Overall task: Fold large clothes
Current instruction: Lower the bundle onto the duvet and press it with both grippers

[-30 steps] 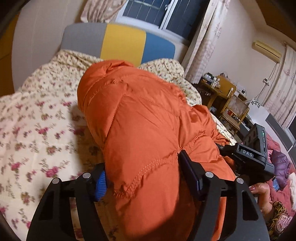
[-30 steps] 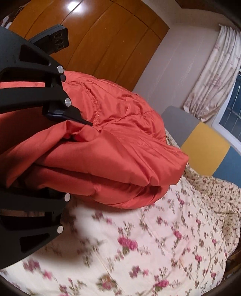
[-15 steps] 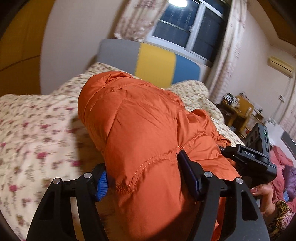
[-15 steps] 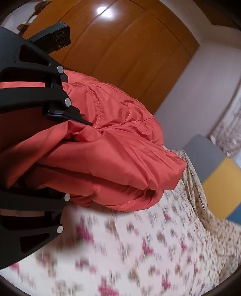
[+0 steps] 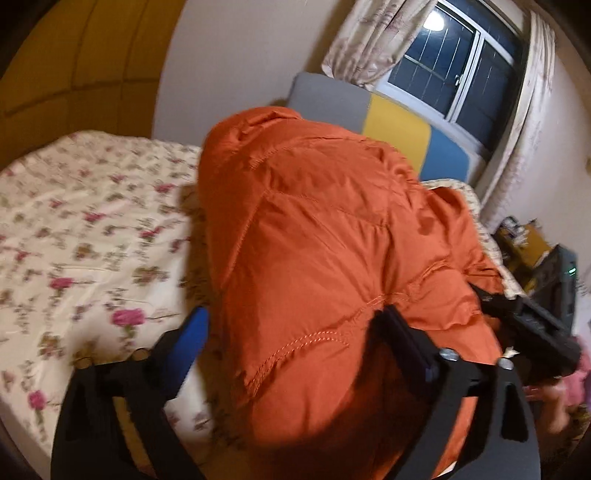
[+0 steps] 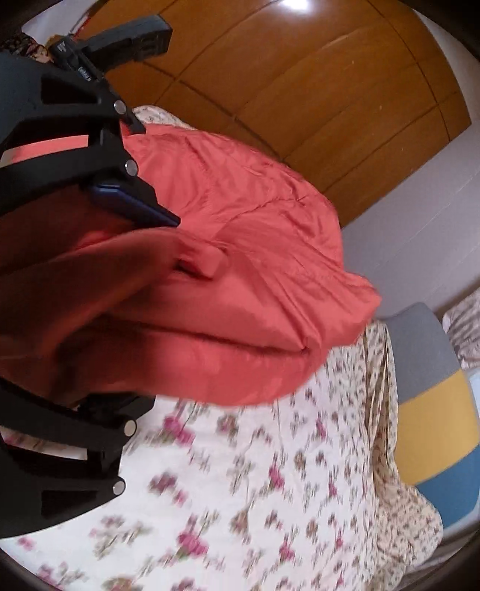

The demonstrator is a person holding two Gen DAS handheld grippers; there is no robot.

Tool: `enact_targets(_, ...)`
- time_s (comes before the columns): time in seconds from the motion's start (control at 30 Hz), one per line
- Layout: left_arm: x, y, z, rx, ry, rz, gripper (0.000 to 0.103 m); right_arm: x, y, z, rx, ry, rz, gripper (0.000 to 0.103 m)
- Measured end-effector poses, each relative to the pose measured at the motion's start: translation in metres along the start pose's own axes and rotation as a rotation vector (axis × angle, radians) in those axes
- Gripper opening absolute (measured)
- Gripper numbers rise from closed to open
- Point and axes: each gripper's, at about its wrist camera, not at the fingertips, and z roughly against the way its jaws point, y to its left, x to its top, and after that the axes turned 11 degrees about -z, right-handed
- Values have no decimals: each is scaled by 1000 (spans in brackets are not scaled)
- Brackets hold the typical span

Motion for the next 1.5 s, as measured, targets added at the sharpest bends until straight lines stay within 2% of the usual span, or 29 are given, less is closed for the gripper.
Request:
enact_targets(0.07,2,-3,7,34,8,-14,96,5,-3,14,-29,-33,-19,76)
enact_targets(0.13,11,-6,12,109,39,-11,96,15,-5,36,-63,-109,-51,77)
enact_targets(0.2,27,-6,22,173,40,31,96,25,1,51,-90,-175,-62,77)
enact_targets(0.27,43,-2,28,195,15,81,97,46,18,51,-98,-208,-49,77)
enact_targets(0.33,67,-3,25,206,-13,120,100,66,39,37,-102,-195,-17,73)
enact_targets(0.47,107,-13,-2,262,-14,87,100,94,77,-5,-150,-139,63,61)
enact_targets(0.63,145,-24,-57,331,45,7,100,109,88,-67,-186,-127,106,60)
enact_targets(0.73,143,-25,-92,358,71,-50,100,103,73,-96,-241,-110,130,60)
enact_targets(0.8,133,-20,-116,340,134,-60,100,95,63,-110,-269,-88,146,60)
enact_targets(0.87,127,-17,-119,315,112,-35,100,89,58,-115,-279,-101,165,60)
enact_targets(1.1,115,-19,-130,334,78,-41,100,83,36,-128,-277,-80,124,60)
enact_targets(1.3,113,-14,-141,303,88,-28,100,81,28,-140,-300,-40,98,60)
enact_targets(1.5,110,-17,-150,334,84,-45,100,79,20,-145,-302,-32,75,60)
